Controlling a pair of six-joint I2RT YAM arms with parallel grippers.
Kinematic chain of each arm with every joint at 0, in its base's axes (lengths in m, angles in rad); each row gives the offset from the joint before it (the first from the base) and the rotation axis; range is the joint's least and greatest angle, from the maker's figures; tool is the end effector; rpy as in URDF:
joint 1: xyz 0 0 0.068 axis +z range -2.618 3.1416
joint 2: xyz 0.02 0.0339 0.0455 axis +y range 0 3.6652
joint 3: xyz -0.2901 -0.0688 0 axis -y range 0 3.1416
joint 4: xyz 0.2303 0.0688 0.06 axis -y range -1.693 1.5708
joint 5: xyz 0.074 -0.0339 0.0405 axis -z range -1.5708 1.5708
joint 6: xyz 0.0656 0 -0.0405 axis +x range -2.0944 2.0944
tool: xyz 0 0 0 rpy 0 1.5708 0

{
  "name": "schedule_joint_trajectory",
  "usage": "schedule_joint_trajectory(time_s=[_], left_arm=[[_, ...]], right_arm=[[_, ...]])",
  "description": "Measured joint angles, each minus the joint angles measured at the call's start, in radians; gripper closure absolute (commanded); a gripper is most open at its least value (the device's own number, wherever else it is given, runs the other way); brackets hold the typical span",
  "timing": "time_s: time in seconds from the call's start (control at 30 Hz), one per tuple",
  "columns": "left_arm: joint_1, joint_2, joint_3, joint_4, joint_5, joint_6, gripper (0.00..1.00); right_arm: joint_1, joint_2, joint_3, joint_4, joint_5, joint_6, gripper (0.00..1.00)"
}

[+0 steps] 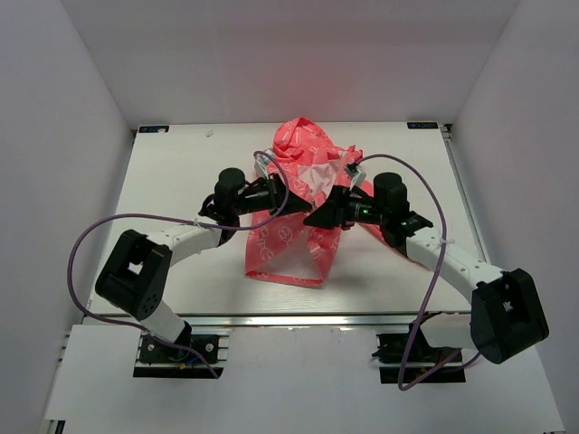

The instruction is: Zip up the jacket

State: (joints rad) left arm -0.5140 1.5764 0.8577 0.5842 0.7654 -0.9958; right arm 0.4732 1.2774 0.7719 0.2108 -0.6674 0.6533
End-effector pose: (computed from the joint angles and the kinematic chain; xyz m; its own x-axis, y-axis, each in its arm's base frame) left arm 0.2865 -0.2140 0.2809 -0.8627 -0.2078 -0.4610 0.4200 0.2132 -0.8821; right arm 0.2368 0.1668 0.2957 -0.7433 0.1558 -0.6506 -0.5457 0.4213 0.7244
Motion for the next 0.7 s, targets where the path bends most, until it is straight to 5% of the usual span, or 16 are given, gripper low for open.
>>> schedule_joint_trajectory(time_s=[0.3, 0.47, 0.7], left_arm=[[0.000, 0.000, 0.000, 0.000, -0.011, 0.001, 1.00], [0.000, 0.000, 0.000, 0.000, -0.014, 0.000, 1.00], [-0.001, 0.000, 0.000, 0.000, -0.014, 0.001, 1.00]], right_arm=[[0.000, 0.007, 0.013, 0.048, 0.007, 0.029, 0.44], [0.001, 0.004, 0.013, 0.053, 0.006, 0.037, 0.45], [0.002, -0.016, 0.013, 0.055, 0.011, 0.045, 0.69]])
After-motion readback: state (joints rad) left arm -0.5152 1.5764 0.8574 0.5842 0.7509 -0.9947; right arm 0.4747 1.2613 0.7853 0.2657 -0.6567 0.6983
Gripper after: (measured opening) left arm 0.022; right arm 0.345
